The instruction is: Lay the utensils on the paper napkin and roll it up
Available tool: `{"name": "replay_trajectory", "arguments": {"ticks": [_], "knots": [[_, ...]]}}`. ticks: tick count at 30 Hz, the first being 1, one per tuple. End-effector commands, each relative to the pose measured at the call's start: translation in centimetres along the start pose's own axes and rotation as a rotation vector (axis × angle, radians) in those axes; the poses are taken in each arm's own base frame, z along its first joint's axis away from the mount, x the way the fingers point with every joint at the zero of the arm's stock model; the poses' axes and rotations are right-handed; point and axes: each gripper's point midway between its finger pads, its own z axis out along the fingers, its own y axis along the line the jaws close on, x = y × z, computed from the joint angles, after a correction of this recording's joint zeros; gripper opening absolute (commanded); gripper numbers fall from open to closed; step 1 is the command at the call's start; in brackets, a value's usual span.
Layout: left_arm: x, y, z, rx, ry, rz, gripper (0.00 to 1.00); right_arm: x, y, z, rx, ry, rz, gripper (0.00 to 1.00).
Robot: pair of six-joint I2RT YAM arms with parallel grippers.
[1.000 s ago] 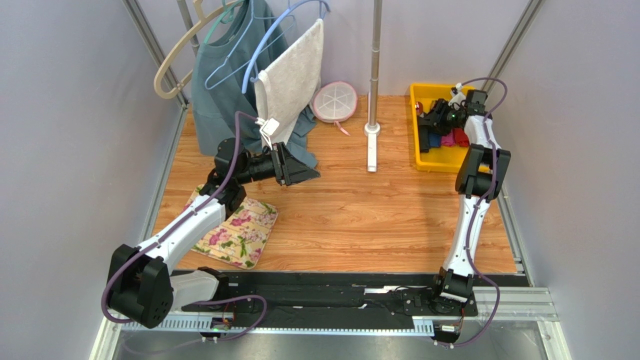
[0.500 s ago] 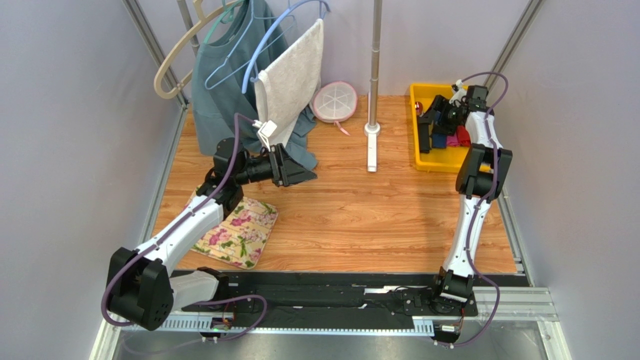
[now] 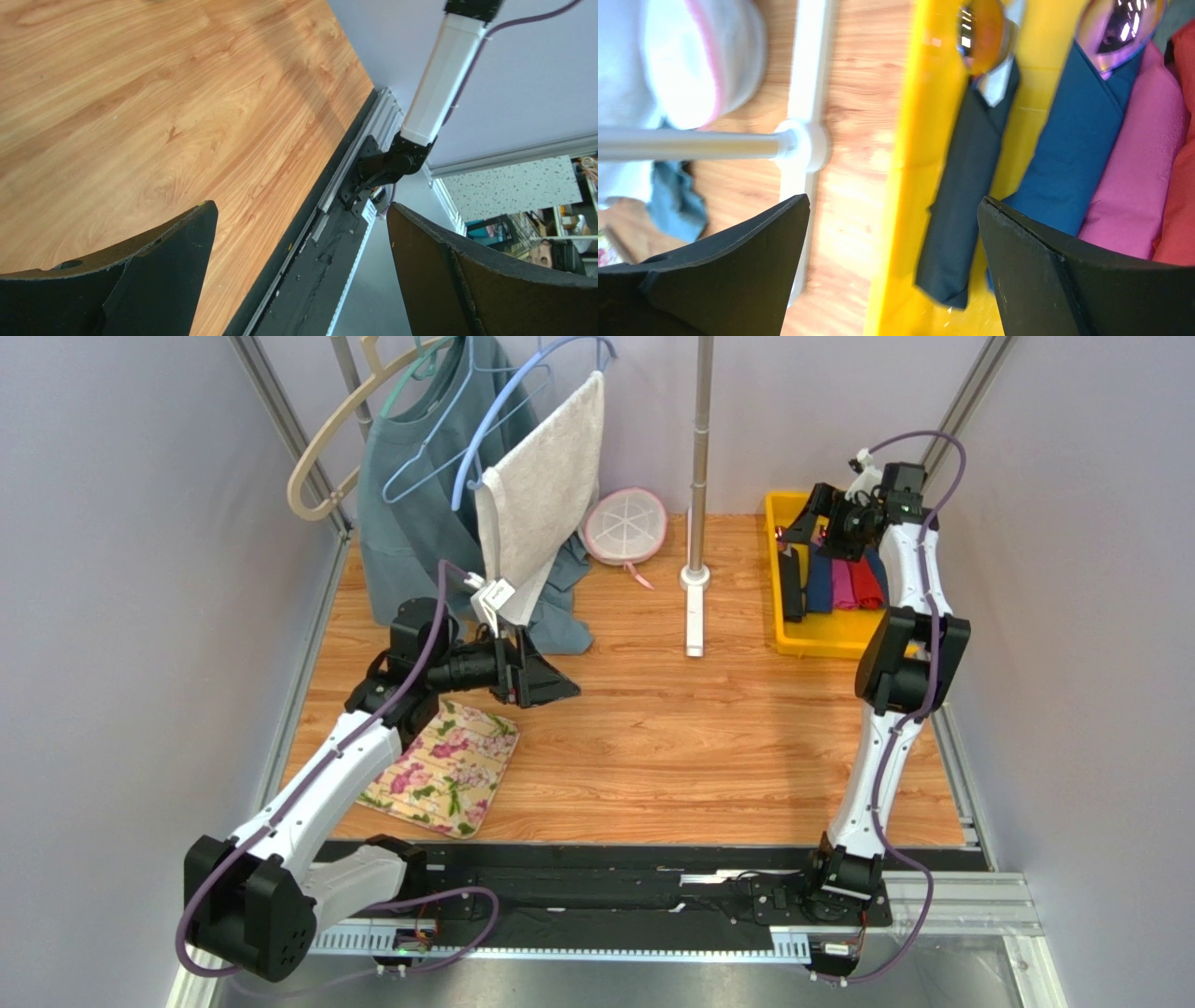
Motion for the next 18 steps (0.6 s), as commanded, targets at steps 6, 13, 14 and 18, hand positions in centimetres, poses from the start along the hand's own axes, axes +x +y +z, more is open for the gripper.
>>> {"name": "replay_trajectory", "arguments": {"ticks": [6,13,14,18], "knots": [[0.7,-0.8,-5.2,-0.204,0.125,0.247,0.99,-2.8,11.9,-13.0,-0.115,-0.083,-0.201,1.00],[2.5,3.3,-10.3,-0.527,0.292,0.381,0.99,6.5,16.2,-19.1,-0.150,0.058,-0.230,1.00],[2.9,3.9,-10.9,-0.566,0.307,0.385,0.99,8.2,16.7,-19.2,-0.152,0.085,-0.240,1.00],[2.1,5.5,-12.5,-0.697,0.286,0.438,0.99,14.7,17.9,-20.4,-0.106,0.166,-0.352,1.00]]}}
